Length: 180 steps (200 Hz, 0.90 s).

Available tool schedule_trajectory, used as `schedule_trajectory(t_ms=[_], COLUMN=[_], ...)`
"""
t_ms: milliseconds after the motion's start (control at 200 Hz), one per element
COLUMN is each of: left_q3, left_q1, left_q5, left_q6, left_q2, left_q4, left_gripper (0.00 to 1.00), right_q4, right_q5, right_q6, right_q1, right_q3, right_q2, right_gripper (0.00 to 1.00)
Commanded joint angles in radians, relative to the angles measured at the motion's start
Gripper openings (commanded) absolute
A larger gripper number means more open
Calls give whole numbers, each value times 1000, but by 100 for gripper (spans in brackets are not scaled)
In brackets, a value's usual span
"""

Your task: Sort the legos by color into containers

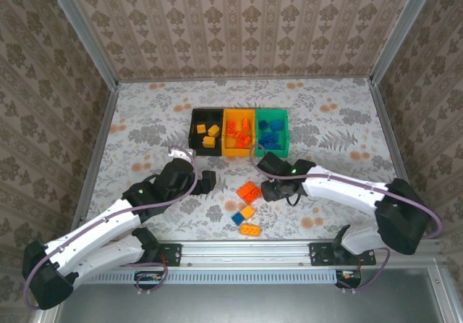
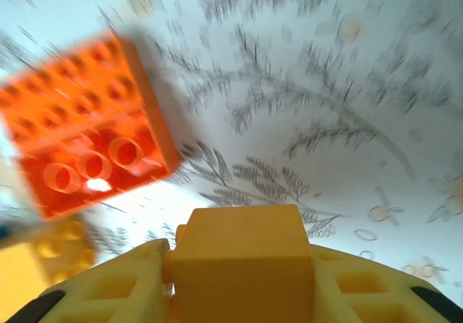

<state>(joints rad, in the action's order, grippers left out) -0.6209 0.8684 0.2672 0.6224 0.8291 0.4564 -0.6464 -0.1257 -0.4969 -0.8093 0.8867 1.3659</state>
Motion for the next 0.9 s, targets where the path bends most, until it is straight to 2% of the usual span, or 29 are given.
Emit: schedule_trajectory(t_ms=[0,125,270,415,685,800,895], left_q3=[-1,-9,-12,7,13,19,17], left_q1=[-5,-8,-12,-18,-19,-20,-19], left_q5=[26,69,92,68,41,30,33], left_q6=[12,28,48,73,82,90,95], left_q2=[-19,-55,-94,-113,-135,-146,-160], left_q4=[7,50,118,140,181,188,203], left_gripper=[100,100,100,100,100,100,100], right_q4=[-26,30,119,163,65,12,1], right_q5=[-20,26,99,150,168,148,141], right_q6=[39,57,67,80,40,27,20], right_q1=[26,36,36,35,61,68,68], right_q3=[132,271,476,726,1191,1315,1361], right_q2=[-59,18,226,460,866,967,1008], right_gripper=[35,35,35,35,36,36,41])
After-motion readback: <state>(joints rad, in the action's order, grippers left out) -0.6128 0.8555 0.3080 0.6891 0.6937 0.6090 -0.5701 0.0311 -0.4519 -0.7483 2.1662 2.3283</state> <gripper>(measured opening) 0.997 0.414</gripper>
